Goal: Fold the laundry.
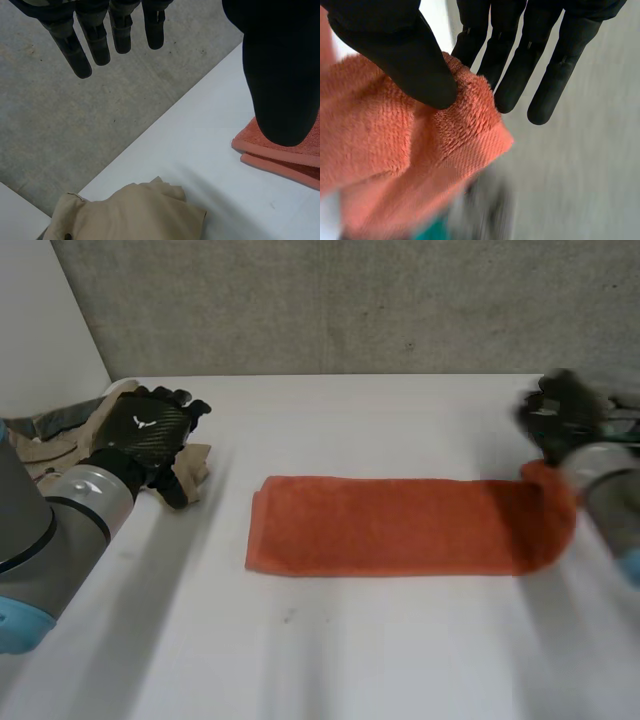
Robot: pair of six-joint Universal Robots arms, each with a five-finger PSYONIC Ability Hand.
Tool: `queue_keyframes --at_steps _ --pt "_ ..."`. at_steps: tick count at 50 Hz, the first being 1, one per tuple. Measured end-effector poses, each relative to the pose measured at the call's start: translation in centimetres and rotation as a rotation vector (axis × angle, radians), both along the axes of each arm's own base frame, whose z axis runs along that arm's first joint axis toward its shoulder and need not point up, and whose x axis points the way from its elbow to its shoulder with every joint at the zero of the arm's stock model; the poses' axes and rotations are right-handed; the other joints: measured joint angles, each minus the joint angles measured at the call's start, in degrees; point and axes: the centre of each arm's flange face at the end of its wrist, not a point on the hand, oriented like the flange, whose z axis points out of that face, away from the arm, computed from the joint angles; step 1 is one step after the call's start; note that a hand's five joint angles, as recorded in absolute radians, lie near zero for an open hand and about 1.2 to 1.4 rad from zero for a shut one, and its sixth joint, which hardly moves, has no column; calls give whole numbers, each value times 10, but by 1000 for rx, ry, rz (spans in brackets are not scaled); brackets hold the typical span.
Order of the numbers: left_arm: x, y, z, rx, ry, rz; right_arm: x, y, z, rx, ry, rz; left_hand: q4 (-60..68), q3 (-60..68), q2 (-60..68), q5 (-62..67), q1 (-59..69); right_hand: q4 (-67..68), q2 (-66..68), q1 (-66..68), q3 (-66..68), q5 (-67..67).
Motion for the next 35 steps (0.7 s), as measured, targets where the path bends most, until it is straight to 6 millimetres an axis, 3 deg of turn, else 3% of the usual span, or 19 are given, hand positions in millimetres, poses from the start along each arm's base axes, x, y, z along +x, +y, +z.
queue_keyframes --at_steps 2,3,4,7,11,13,14,16,19,20,22,25,29,31,35 --pt "1 2 0 0 0 2 48 23 6 -51 -17 161 0 0 0 0 0 0 0 0 1 0" --pt "2 2 0 0 0 3 54 27 6 -56 -19 183 0 0 0 0 0 0 0 0 1 0" --pt "2 3 0 2 -1 4 87 47 4 -76 -27 309 0 0 0 0 0 0 0 0 2 0" --pt "4 5 -2 9 -3 6 137 85 -8 -81 -34 522 0 0 0 0 0 0 0 0 2 4" --pt "5 7 -6 21 -7 6 180 125 -37 -44 -26 728 0 0 0 0 0 0 0 0 2 5" --pt "5 8 -8 25 -8 7 188 132 -45 -30 -23 766 0 0 0 0 0 0 0 0 2 5" --pt "5 8 -9 27 -9 7 202 149 -65 7 -12 835 0 0 0 0 0 0 0 0 2 5" --pt "5 9 -12 26 -9 8 210 161 -81 38 -1 875 0 0 0 0 0 0 0 0 2 5" --pt "5 8 -13 20 -7 8 215 170 -94 66 7 896 0 0 0 0 0 -5 -3 0 -2 2" --pt "5 8 -14 17 -6 8 215 171 -96 74 6 892 0 0 0 0 0 -67 -60 -49 -63 -44" --pt "5 8 -14 14 -6 8 215 171 -95 79 1 882 0 0 0 0 0 -192 -202 -188 -188 -182" --pt "4 7 -12 0 -2 6 207 163 -78 110 -63 791 0 0 0 0 0 -506 -512 -490 -507 -495" --pt "1 6 -7 -18 4 -3 188 144 -52 172 -200 651 0 0 0 0 0 -564 -554 -518 -563 -540" --pt "-2 6 -4 -32 10 -12 168 130 -33 241 -331 541 0 0 0 0 0 -564 -554 -518 -563 -540" --pt "-14 8 0 -56 20 -47 135 118 -18 370 -501 398 0 0 0 0 0 -564 -554 -518 -563 -540"
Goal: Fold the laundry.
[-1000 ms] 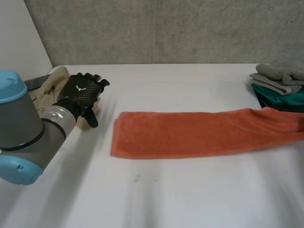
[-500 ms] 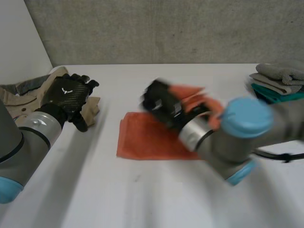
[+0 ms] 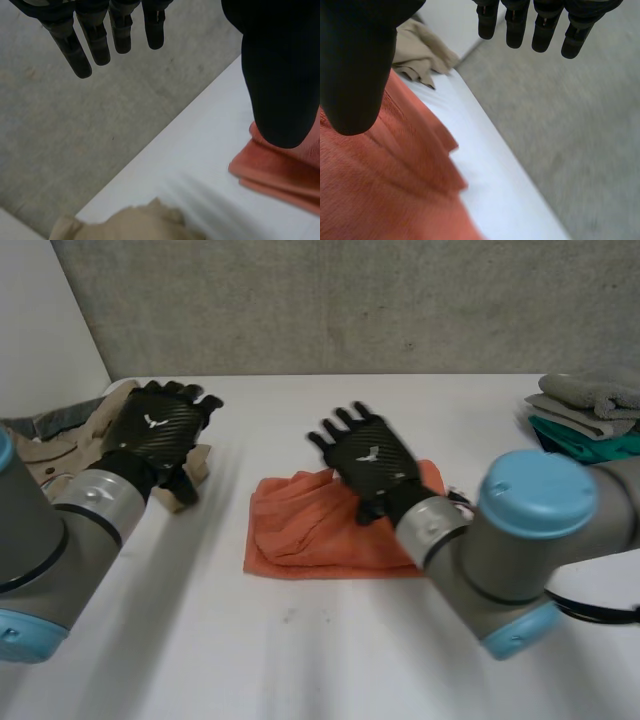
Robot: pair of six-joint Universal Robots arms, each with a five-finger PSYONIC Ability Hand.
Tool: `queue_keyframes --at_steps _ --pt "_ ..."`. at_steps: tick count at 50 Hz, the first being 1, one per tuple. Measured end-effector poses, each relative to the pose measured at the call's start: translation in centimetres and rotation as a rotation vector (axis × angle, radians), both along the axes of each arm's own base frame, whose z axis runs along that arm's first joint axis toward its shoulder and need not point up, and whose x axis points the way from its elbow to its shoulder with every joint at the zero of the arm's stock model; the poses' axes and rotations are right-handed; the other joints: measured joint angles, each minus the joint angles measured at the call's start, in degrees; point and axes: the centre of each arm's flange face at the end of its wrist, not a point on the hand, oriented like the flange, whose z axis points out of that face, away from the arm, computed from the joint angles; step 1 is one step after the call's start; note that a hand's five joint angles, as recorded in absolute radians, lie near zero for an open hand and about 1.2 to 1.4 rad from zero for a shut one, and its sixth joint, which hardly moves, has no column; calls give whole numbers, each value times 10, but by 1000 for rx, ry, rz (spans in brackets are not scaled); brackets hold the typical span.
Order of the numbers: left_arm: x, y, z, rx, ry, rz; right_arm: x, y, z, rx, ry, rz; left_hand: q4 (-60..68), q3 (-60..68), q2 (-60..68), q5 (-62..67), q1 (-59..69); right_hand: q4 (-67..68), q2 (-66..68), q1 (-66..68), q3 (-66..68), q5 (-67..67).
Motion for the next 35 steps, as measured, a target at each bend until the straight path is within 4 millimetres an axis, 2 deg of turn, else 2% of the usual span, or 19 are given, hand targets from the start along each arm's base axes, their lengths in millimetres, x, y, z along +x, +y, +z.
queue_keyframes --at_steps 3,8,9,11,14,19,25,32,35 --pt "-13 4 -1 -12 4 -40 -18 -3 -2 105 -20 -61 0 0 0 0 0 0 0 0 0 0" --pt "-58 21 -17 -26 6 -175 -56 -9 -22 241 41 -174 0 0 0 0 0 0 0 0 0 0" --pt "-61 21 -19 -26 5 -184 -58 -9 -23 244 48 -180 0 0 0 0 0 0 0 0 0 0" --pt "-80 25 -31 -23 0 -229 -68 -11 -32 254 88 -205 0 0 0 0 0 0 0 0 0 0" --pt "-99 23 -48 -12 -9 -261 -74 -11 -39 245 116 -220 0 0 0 0 0 0 0 0 0 0" --pt "-122 6 -75 -1 -22 -257 -77 -15 -47 207 140 -255 0 0 0 0 0 15 16 6 19 14" --pt "-128 -25 -93 -19 -39 -134 -77 -19 -57 187 148 -292 1 0 1 0 2 102 94 97 106 102" --pt "-111 -49 -103 -44 -120 20 -76 -22 -66 185 151 -299 1 0 1 0 2 251 117 251 256 243" --pt "-98 -48 -110 -18 -187 78 -77 -24 -69 175 164 -301 1 0 1 0 2 462 117 450 472 451"
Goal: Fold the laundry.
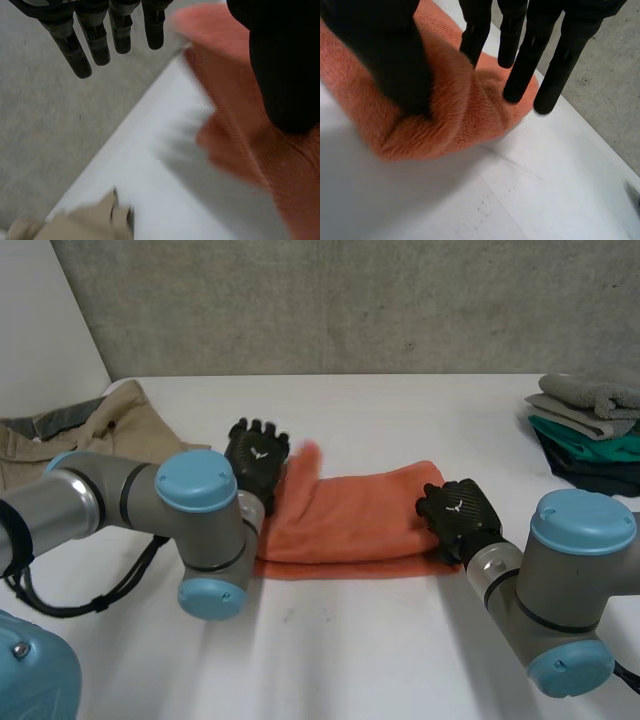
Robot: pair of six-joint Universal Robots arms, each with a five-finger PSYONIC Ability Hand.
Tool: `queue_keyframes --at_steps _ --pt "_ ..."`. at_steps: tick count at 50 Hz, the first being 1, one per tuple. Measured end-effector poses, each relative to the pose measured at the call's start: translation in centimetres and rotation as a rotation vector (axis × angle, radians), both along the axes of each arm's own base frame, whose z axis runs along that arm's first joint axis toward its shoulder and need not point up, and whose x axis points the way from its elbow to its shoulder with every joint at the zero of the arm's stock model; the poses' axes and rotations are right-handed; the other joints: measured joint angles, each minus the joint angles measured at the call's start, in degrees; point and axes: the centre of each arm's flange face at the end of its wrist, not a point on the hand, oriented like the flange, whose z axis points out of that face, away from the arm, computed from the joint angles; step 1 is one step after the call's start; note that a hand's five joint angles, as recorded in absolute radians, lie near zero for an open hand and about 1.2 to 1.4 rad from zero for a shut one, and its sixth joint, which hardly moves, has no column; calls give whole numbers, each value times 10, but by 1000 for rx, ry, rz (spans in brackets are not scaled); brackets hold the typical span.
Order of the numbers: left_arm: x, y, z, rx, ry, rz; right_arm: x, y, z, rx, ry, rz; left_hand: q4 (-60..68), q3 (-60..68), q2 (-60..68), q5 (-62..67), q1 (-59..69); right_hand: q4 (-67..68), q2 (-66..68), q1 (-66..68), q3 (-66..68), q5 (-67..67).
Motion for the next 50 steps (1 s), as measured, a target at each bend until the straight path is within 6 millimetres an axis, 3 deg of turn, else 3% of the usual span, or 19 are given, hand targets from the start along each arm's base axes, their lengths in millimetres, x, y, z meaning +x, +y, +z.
queue_keyframes --at_steps 5,13,21,25,29,34,37,38,39,42,43,47,50 --pt "17 18 1 52 -72 69 -5 -3 -1 -22 48 -1 -1 0 -1 0 -1 98 0 33 87 88" --pt "32 70 42 77 -44 57 -24 -5 18 -106 184 -14 -1 0 -1 0 -2 100 0 33 88 88" --pt "46 98 73 54 24 38 -34 -9 39 -226 387 -3 -1 0 -1 0 -2 101 0 33 88 88" --pt "51 99 81 42 39 44 -6 -5 59 -379 427 87 -1 0 -1 0 -2 102 0 33 88 91" --pt "55 96 82 39 42 60 44 25 65 -506 371 281 -1 0 -1 0 -2 102 0 33 88 97" --pt "59 94 80 45 36 74 97 76 40 -558 294 568 -1 0 -1 0 -2 102 0 33 88 99" --pt "60 93 79 46 36 80 115 97 21 -544 274 678 -1 0 -1 0 -2 82 47 31 72 88" --pt "61 92 79 45 37 81 119 101 17 -536 272 696 -1 0 -1 0 -2 38 159 25 30 52" --pt "61 92 79 44 38 82 119 102 16 -532 271 699 -1 0 -1 0 -2 11 164 3 3 18" --pt "61 89 81 35 46 86 123 104 11 -498 267 700 -1 0 -1 0 -2 -237 -6 -249 -246 -237" --pt "60 87 83 28 52 88 122 103 12 -473 255 683 -1 0 -1 0 -2 -389 -91 -399 -396 -381" --pt "58 81 89 1 80 89 116 93 28 -390 165 600 -1 0 -1 0 -2 -461 -119 -450 -471 -450" --pt "53 76 97 -29 118 78 104 83 54 -288 0 496 -1 0 -1 0 -2 -462 -119 -450 -471 -450"
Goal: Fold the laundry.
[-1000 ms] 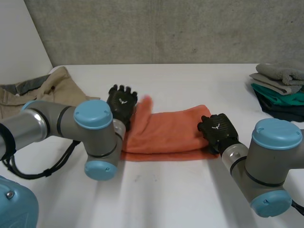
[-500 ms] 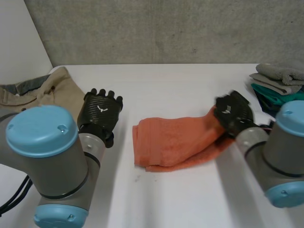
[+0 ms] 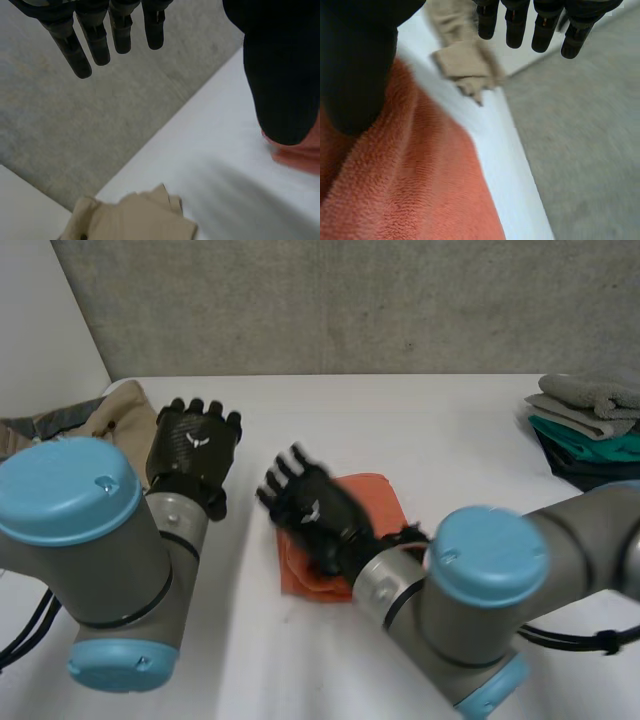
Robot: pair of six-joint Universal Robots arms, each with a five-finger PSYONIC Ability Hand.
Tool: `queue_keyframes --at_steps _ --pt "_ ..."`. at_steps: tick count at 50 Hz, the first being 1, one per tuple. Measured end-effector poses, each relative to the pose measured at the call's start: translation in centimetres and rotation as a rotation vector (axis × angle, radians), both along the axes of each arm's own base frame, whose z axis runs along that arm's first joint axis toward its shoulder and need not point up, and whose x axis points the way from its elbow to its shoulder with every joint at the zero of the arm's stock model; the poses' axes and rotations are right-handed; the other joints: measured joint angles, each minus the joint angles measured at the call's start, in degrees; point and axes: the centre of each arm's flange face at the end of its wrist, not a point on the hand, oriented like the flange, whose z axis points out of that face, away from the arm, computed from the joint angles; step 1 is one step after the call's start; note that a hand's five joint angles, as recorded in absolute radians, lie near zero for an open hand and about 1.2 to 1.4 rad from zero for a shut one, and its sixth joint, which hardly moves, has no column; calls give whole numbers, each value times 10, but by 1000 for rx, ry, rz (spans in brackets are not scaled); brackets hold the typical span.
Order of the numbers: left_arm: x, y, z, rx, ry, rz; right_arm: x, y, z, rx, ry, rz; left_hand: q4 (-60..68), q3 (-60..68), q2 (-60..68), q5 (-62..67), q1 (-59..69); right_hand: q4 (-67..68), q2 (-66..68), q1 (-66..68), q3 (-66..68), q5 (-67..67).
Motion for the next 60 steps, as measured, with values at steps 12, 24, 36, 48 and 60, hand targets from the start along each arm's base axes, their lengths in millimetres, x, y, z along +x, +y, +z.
queue_keyframes --at_steps 12,24,36,48,60 --pt "-55 12 8 32 205 -281 -78 -54 47 509 -371 -331 0 0 0 0 0 0 0 0 0 0" --pt "-70 7 -65 299 101 -195 -73 -87 -2 689 -230 -412 1 1 1 2 2 0 0 0 0 0" --pt "-48 10 -83 371 -64 -80 -65 -96 -33 655 -45 -401 1 1 1 2 2 1 1 2 1 2" --pt "-60 6 -7 193 28 -196 -67 -72 1 450 -54 -413 1 1 1 2 2 0 1 0 1 0" --pt "-72 26 53 139 108 -599 -57 -2 -27 310 -28 -289 1 1 1 2 2 2 2 2 2 3"
